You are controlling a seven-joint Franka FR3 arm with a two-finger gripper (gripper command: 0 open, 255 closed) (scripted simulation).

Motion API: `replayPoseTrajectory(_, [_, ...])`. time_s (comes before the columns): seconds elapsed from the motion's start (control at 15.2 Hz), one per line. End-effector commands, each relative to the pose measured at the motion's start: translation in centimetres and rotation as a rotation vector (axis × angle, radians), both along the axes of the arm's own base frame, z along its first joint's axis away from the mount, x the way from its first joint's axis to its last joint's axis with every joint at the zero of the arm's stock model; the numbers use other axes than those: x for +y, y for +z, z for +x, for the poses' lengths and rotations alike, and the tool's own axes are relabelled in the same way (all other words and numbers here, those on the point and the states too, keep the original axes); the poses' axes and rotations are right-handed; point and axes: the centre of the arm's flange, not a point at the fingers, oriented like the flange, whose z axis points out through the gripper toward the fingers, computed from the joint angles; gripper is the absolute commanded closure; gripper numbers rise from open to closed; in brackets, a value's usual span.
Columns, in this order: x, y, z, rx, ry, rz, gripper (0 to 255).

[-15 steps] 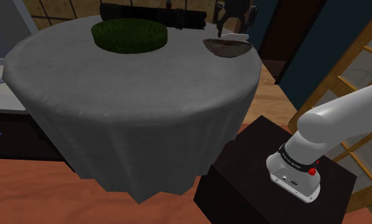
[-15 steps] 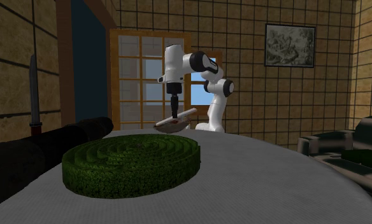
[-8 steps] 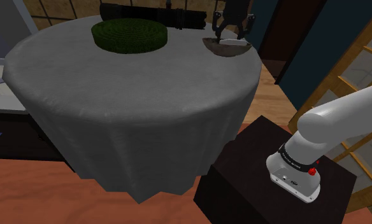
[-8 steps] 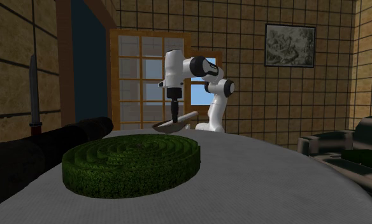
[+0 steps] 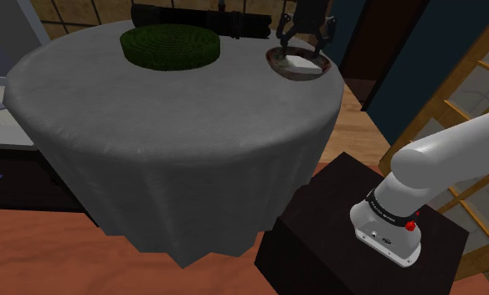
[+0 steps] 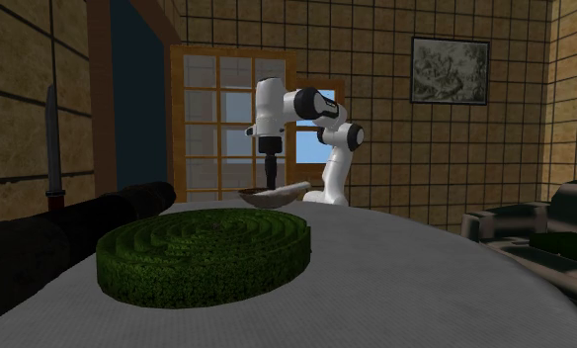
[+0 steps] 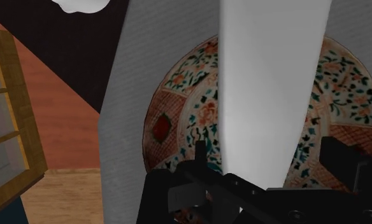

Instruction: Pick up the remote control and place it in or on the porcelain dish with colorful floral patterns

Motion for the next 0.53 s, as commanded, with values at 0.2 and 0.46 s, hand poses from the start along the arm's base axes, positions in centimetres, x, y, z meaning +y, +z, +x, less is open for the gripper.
replayPoseTrajectory(0.2, [0.0,2.6,0.0,0.0,0.0,0.0,0])
replayPoseTrajectory(0.46, [0.0,5.0,0.1,0.0,0.0,0.0,0])
